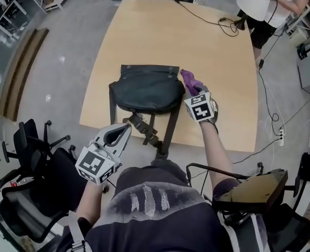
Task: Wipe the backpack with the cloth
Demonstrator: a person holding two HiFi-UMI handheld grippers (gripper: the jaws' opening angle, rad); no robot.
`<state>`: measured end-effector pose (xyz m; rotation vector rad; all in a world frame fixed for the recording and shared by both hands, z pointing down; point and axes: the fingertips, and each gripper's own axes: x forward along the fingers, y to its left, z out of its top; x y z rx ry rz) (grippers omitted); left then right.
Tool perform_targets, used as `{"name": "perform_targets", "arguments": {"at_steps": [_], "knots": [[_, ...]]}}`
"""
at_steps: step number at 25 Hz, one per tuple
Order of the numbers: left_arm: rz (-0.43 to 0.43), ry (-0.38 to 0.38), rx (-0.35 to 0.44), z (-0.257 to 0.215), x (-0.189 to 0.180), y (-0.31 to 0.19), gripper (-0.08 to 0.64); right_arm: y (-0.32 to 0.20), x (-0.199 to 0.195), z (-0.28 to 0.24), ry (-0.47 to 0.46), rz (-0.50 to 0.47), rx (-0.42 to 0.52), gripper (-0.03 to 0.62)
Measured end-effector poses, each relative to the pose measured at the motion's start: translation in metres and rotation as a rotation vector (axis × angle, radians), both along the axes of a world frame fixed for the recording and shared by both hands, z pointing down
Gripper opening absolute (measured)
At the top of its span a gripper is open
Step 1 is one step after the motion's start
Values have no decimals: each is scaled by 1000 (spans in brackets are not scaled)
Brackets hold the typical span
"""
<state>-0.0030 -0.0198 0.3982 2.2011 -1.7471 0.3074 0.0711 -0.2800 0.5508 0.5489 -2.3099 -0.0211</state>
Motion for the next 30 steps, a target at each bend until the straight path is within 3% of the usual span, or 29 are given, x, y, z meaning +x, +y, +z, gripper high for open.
{"name": "perform_targets", "arguments": {"at_steps": [4,9,13,20,27,30], "knots": [[-38,-11,-15,1,-13,-9,6,9,-29,44,83,-86,-94,29],[-61,-7,-30,11,-29,-10,6,35,-51,54,95,-156,-188,29],[-36,12,-19,16,-38,-12,6,60,-60,53,85,-171,-321,29],[45,45,24,18,-68,-18,6,94,-83,50,113,-187,-387,29],[69,94,49,18,-118,-21,6,137,-121,44,142,-227,-459,29],[75,115,52,22,-133,-21,6,157,-139,47,195,-276,-448,29]]}}
